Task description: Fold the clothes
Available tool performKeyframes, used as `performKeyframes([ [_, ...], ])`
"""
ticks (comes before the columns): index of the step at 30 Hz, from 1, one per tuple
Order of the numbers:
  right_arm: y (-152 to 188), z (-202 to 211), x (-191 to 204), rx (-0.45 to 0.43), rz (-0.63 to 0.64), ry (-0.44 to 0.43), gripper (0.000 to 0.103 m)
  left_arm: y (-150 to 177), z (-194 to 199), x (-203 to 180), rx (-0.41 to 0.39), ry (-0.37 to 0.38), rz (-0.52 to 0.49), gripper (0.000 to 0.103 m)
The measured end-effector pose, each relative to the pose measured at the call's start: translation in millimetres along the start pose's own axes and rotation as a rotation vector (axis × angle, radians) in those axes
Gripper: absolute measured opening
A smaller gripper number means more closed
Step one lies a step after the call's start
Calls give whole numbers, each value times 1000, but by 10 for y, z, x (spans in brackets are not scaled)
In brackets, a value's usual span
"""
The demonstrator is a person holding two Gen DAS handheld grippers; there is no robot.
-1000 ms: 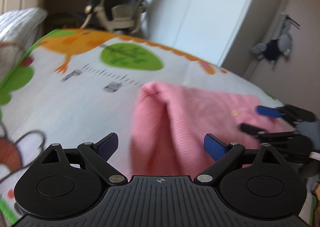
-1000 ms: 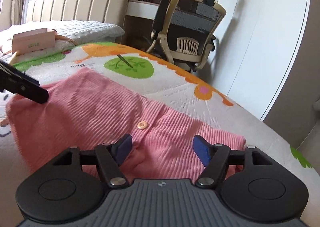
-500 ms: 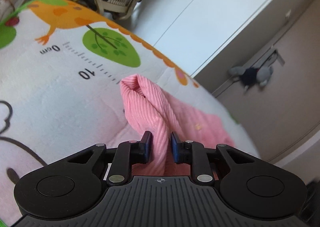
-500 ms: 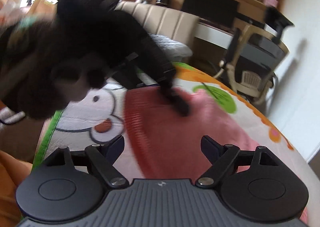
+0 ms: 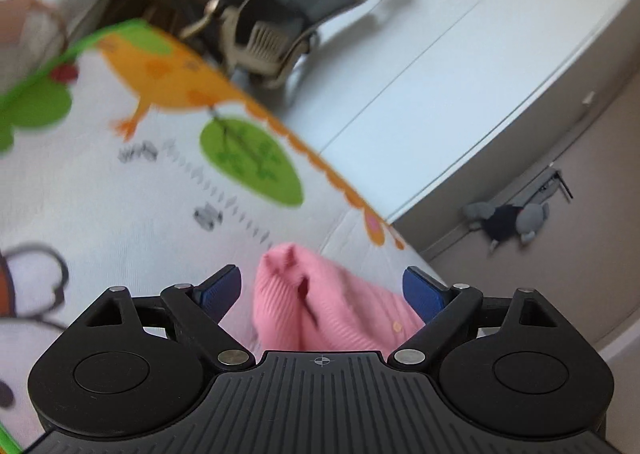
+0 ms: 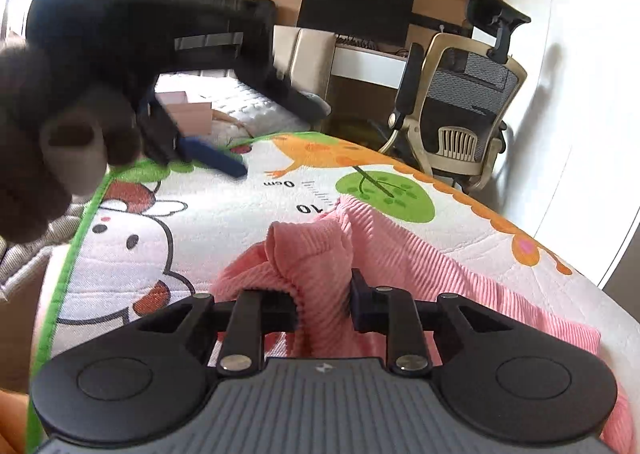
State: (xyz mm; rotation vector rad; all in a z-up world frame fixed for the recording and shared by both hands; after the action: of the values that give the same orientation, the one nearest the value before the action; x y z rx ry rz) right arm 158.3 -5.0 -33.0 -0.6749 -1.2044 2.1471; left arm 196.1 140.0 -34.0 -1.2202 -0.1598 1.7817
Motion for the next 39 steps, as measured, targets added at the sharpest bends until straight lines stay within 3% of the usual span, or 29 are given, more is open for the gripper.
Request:
performKeyframes([
  [7, 45, 93, 78, -2, 96, 0, 26, 444, -411, 76, 174, 47, 94, 90],
  [8, 72, 110, 124, -1, 129, 9, 38, 442, -432, 50, 168, 54, 91, 76],
  [9, 97, 122, 176, 0, 171, 20, 59, 420, -435, 13, 161, 60, 81, 56],
  [10, 110, 122, 231, -6, 218, 35, 66, 393, -435, -28, 155, 65, 70, 47],
  [15, 102, -2, 466, -51, 467, 147, 69, 285, -316, -312, 136, 98, 12, 45],
  [17, 41, -72, 495, -79, 503, 176, 65, 262, -234, -496, 127, 117, -34, 50],
  [19, -31, -72, 393, -90, 433, 176, 37, 163, -109, -685, 74, 115, -100, 72],
  [20, -67, -61, 318, -92, 381, 171, 20, 86, -34, -781, 43, 134, -116, 74],
  [22, -134, 27, 118, -109, 264, 169, 17, -82, 125, -972, -20, 188, -136, 80],
  [25, -189, 342, -366, -157, 102, 236, 15, -301, 302, -1162, -132, 198, -167, 93],
  [28, -52, 706, -984, -153, -90, 314, 15, -382, 345, -1284, -186, 182, -201, 95],
  [33, 637, 1049, -1895, -30, -333, 439, 15, 25, -212, -1266, -32, 123, -222, 96],
  [36, 1058, 1065, -2192, 61, -456, 418, 15, 384, -647, -1196, 97, 100, -203, 96],
  [39, 1311, 1016, -2258, 117, -500, 383, 17, 721, -999, -1134, 220, 122, -142, 96],
])
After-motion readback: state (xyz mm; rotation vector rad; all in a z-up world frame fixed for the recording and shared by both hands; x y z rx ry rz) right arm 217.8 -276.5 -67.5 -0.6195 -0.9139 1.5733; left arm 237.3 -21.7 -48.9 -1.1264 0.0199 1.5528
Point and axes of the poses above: each gripper's, at about its wrist camera, not at the fingertips, and z roughly against the way its jaws point, x to its left, y to its underside, the point moved 10 cm from there along -z, roughly the way its jaws point, and after that the axes turned 1 degree about -y, right-handed, at the moved point
